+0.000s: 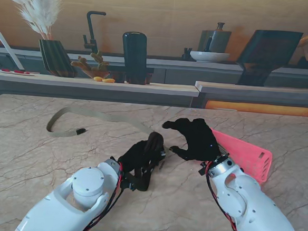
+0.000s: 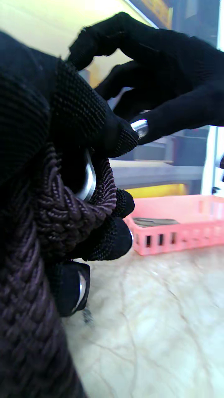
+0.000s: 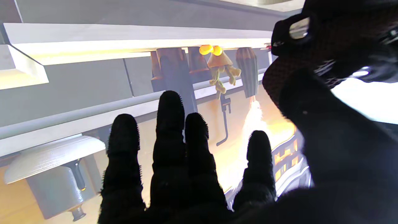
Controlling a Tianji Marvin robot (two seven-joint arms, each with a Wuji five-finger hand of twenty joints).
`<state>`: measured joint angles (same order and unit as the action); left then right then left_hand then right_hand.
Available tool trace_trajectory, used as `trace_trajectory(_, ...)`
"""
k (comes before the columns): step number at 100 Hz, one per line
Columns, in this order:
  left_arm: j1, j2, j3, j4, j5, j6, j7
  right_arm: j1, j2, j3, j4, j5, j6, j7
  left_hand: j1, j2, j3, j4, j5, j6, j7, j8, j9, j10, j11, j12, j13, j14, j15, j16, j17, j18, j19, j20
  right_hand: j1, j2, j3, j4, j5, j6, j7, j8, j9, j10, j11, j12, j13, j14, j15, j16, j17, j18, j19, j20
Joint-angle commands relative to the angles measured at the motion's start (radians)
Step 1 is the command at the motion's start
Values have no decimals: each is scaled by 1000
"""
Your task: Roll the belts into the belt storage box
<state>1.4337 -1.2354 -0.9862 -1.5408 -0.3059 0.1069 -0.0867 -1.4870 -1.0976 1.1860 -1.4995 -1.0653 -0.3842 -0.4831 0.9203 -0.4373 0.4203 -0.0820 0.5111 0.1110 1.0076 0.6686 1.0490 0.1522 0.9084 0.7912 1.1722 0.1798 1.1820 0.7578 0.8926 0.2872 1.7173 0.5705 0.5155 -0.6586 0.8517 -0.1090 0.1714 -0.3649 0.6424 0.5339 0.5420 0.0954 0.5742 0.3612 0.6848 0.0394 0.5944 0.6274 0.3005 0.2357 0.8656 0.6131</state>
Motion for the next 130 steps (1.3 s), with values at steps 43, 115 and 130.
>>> trace_trajectory(43,-50,45,16,30,-63,26,-177,94,33,-55,44,-23,-170,110,-3,-67,92,7,51,-40,59,21,65,-16,19,-1,100,-69,132,-12,63,27,118,-50,49,45,32,19,12,-81,62,-38,56,-80,-66,-42,33,-34,-105,-48,48,-37,-51,19)
trace_trajectory(115,-67,56,28,36,-80,37,-240,218,25,-176,158,47,-320,178,0,-76,83,7,73,-1,-23,-100,67,-10,20,-10,101,-70,142,-22,92,36,108,-78,107,35,-27,-100,431,-131,293,-165,415,-186,-73,-2,173,-91,-56,11,90,-27,-50,46)
trace_trajectory(130,-69,61,30,34,-71,30,-250,230,20,-197,174,61,-308,165,-2,-80,80,7,72,-7,-22,-101,64,-11,18,-11,100,-68,141,-24,86,36,107,-82,139,32,-16,-103,628,-94,397,-247,608,-172,-34,44,264,-93,31,57,131,-15,-11,50)
